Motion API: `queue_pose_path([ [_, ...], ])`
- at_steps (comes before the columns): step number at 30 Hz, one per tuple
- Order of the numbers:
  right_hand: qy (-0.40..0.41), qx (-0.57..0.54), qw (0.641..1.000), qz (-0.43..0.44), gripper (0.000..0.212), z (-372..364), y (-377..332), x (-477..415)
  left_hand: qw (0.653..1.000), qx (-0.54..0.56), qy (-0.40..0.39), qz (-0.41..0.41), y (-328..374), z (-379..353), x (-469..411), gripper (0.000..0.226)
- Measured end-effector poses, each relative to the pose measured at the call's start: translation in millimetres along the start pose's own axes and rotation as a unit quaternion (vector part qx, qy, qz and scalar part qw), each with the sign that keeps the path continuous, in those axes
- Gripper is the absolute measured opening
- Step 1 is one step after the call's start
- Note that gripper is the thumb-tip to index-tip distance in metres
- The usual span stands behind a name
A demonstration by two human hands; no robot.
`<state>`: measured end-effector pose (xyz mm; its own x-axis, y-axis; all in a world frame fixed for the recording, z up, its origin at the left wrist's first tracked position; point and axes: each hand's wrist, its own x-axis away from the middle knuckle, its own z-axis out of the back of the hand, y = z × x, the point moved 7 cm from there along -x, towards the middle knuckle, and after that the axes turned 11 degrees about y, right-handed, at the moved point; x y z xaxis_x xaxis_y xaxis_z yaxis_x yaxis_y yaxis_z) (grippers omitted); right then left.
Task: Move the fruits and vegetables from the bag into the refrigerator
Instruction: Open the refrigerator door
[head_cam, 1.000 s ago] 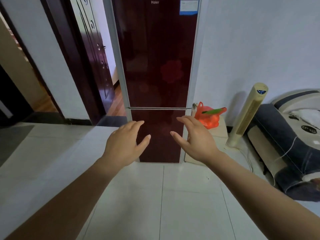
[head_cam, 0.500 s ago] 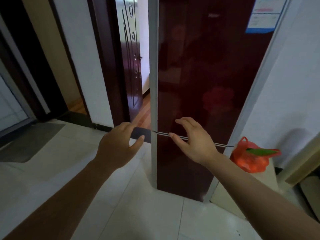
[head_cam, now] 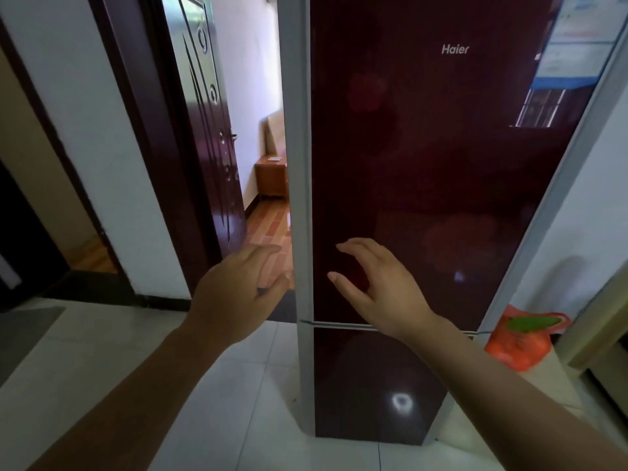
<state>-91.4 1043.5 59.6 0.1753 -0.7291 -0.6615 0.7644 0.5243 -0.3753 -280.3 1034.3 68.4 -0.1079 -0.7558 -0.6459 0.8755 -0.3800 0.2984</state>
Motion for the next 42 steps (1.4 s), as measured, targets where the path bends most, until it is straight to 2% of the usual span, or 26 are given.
queue_pose_path([
  [3,-0.013,0.025,0.999,0.025,0.053,-15.8,3.6,-19.5,1.0,0.015,-0.009,-0.01,-15.1,-11.3,-19.2,0.063],
  [13,-0.013,0.017,0.999,0.046,0.053,-66.3,54.4,-87.6,1.0,0.02,0.007,0.011,-66.5,-61.5,-83.4,0.052],
  [21,-0.005,0.052,0.996,0.079,0.053,-93.4,71.8,-138.3,0.999,0.028,0.013,0.012,-85.6,-97.9,-124.4,0.04],
  [28,0.017,0.104,0.988,0.116,0.052,-99.5,57.5,-157.6,0.998,0.057,0.0,0.007,-112.9,-105.6,-154.4,0.05],
  [35,0.048,0.125,0.99,0.048,0.051,-103.1,48.1,-162.0,0.994,0.09,-0.057,0.008,-124.5,-104.9,-180.0,0.048],
  [39,0.074,0.172,0.982,-0.008,0.053,-98.1,52.1,-155.1,0.985,0.155,-0.066,-0.025,-116.1,-108.1,-201.6,0.049],
  [42,0.094,0.207,0.973,-0.047,0.057,-93.8,49.3,-152.8,0.983,0.159,-0.083,-0.038,-114.9,-114.8,-211.0,0.053],
])
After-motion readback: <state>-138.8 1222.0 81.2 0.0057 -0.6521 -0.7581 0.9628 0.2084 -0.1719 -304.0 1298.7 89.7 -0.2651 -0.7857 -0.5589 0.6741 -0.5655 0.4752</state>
